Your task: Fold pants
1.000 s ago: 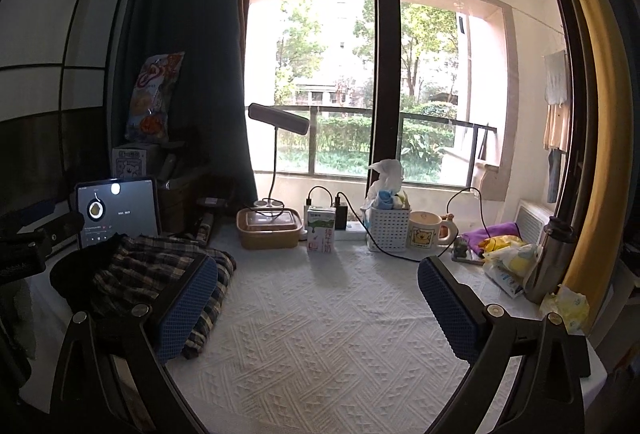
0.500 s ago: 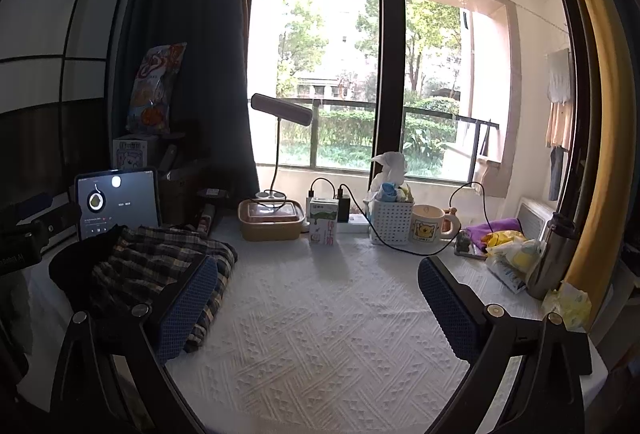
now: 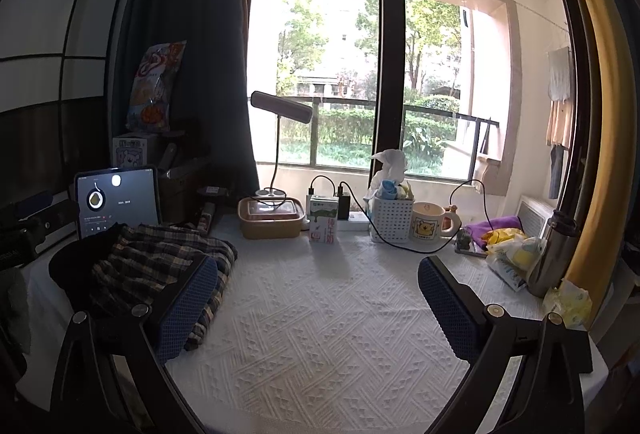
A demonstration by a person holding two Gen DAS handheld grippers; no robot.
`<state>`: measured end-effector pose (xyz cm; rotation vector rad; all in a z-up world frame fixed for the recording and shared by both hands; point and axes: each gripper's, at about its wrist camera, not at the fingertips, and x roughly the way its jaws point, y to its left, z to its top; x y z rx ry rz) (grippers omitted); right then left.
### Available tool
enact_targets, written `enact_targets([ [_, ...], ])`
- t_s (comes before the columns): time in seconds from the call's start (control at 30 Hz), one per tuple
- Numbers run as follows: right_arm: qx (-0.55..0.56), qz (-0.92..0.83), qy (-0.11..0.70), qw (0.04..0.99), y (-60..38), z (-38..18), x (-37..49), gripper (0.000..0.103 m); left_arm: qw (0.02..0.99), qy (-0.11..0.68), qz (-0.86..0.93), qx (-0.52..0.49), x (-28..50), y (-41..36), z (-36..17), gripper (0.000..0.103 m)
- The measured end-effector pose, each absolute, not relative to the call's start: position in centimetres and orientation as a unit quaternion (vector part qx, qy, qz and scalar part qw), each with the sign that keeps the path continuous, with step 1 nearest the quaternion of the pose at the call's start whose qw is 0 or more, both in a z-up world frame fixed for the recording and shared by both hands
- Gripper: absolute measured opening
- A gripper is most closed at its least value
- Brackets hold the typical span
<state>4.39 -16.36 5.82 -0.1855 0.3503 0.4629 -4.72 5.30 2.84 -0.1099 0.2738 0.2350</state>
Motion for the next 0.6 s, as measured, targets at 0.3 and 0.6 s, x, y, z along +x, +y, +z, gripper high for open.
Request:
enact_targets([
  [0.3,-0.091,0.228,0.173,0.954,-16.39,5.78,4.36,0.101,0.982,0.138,0.113,-0.055,-4.71,5.25,3.02,0.102],
  [0.6,-0.091,0.227,0.172,0.954,-16.44,5.72,4.28,0.101,0.983,0.137,0.111,-0.057,-4.8,5.19,3.06,0.102],
])
